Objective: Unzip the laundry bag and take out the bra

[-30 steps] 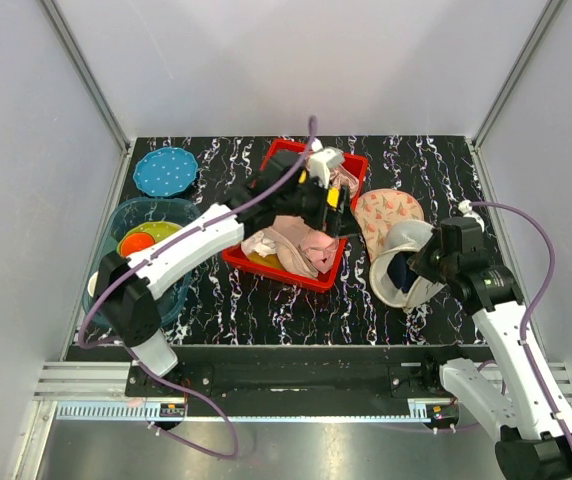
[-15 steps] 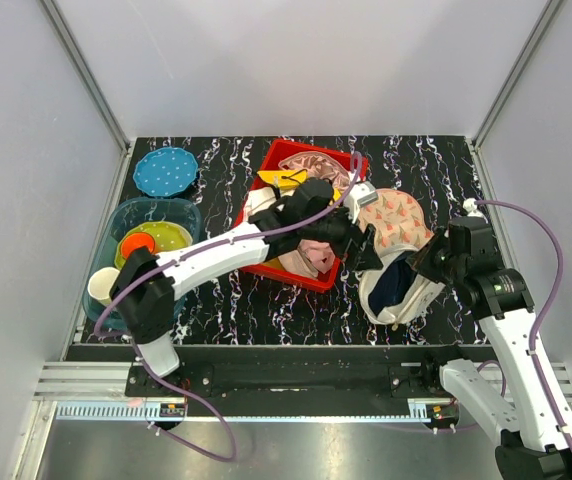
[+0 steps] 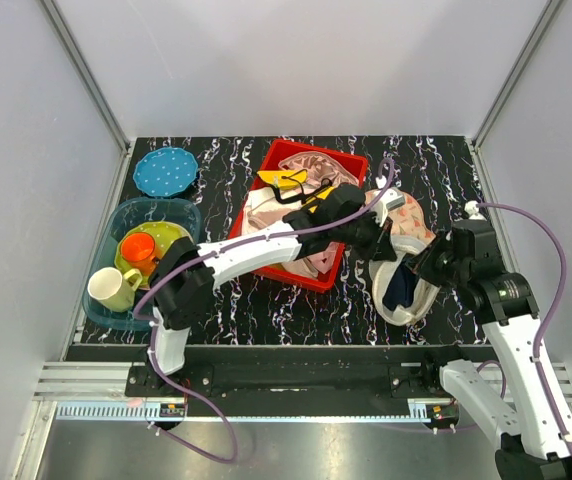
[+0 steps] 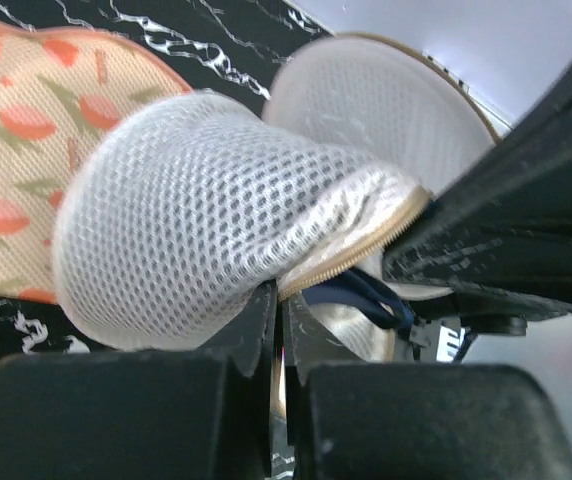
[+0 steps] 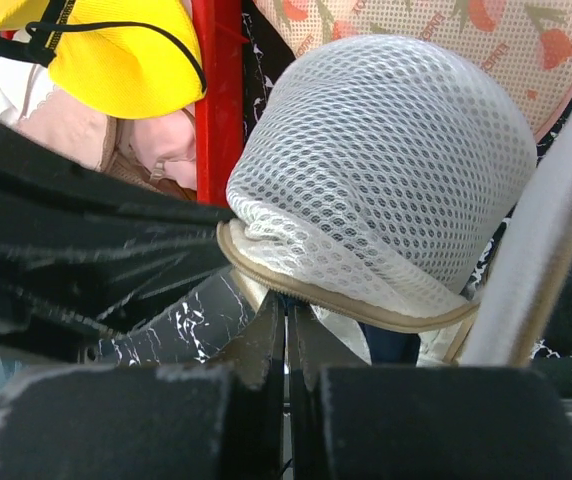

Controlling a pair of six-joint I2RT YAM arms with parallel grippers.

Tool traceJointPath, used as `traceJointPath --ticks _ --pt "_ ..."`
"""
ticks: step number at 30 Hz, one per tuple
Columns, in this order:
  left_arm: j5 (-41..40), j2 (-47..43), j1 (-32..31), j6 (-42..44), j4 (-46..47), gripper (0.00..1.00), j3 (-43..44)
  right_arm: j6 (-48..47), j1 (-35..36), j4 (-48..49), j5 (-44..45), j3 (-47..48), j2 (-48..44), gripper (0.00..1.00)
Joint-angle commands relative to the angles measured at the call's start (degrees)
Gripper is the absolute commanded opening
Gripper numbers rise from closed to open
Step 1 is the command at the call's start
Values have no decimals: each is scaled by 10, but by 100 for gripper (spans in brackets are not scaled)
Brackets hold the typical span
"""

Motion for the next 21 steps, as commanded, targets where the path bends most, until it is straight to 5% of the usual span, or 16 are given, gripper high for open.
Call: traceJointPath --ticks 1,11,16,21 --pt "9 17 7 -22 18 0 57 -2 3 -11 -14 41 -19 0" --pt "31 31 40 -132 92 0 50 -5 3 -60 -51 3 -57 0" --pt "-30 102 43 -164 -10 0 147 -14 3 -78 -91 18 -78 0" --pt "-18 138 41 -198 -7 0 162 -39 3 -57 -145 81 -82 0"
